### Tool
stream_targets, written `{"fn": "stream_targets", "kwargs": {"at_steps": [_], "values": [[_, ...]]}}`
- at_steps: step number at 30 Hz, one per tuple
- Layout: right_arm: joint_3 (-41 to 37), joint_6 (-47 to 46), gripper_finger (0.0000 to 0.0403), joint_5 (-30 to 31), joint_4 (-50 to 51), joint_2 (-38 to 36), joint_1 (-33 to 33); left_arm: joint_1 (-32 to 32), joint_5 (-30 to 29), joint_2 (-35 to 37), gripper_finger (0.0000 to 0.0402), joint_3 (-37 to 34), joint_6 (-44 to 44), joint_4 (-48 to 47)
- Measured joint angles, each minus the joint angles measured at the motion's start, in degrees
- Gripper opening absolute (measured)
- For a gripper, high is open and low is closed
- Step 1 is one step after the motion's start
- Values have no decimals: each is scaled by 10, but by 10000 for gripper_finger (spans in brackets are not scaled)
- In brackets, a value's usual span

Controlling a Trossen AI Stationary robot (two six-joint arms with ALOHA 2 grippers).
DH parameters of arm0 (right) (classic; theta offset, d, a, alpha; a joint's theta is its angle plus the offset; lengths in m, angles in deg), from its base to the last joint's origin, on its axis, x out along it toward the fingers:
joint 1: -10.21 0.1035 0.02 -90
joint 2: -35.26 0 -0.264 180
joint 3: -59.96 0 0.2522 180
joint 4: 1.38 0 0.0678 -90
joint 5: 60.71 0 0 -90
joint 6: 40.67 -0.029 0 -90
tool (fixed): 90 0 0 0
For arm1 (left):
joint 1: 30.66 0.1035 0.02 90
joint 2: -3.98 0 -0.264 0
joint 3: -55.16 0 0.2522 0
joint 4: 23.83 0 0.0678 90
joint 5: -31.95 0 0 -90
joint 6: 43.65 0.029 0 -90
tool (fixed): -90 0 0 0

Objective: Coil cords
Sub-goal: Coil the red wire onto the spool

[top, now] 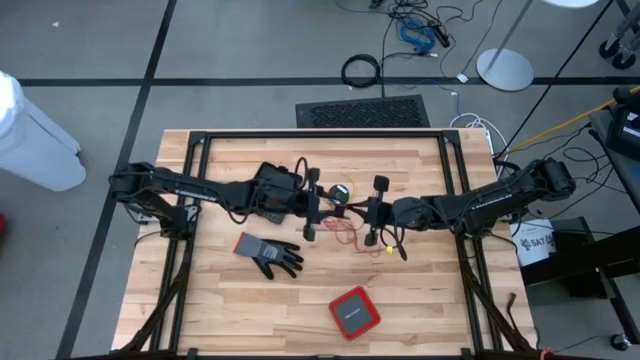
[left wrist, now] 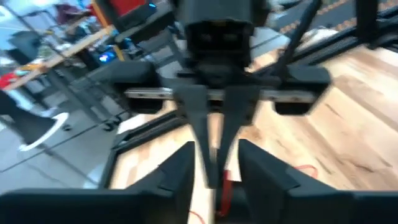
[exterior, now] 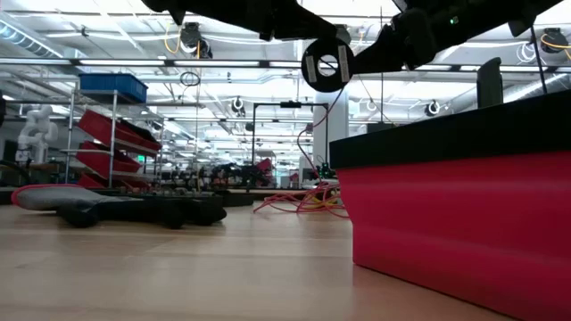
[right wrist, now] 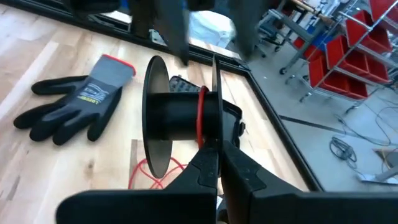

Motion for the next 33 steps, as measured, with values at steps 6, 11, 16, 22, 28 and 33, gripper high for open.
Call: {"fn": "stream_targets", "kwargs": {"at_steps": [6,11,16,22,28,33], "values": [[0,-5,0,-4,3,0,0,6,-5,17,180,0,-3,-41],[0,-8,0,-6,4,-14,12,25,14,18,173,0,-39,-111],[0,-9,0,-29,3,-31,20,38,63,17,147,0,-59,-105],[0,-13,0,-38,4,-34,19,39,115,16,60,0,-55,-76],[0,-13,0,-41,6,-34,19,38,123,16,7,-1,-39,-79],[-1,-9,10,-43,7,-44,20,34,105,16,4,-1,-16,-84]]}}
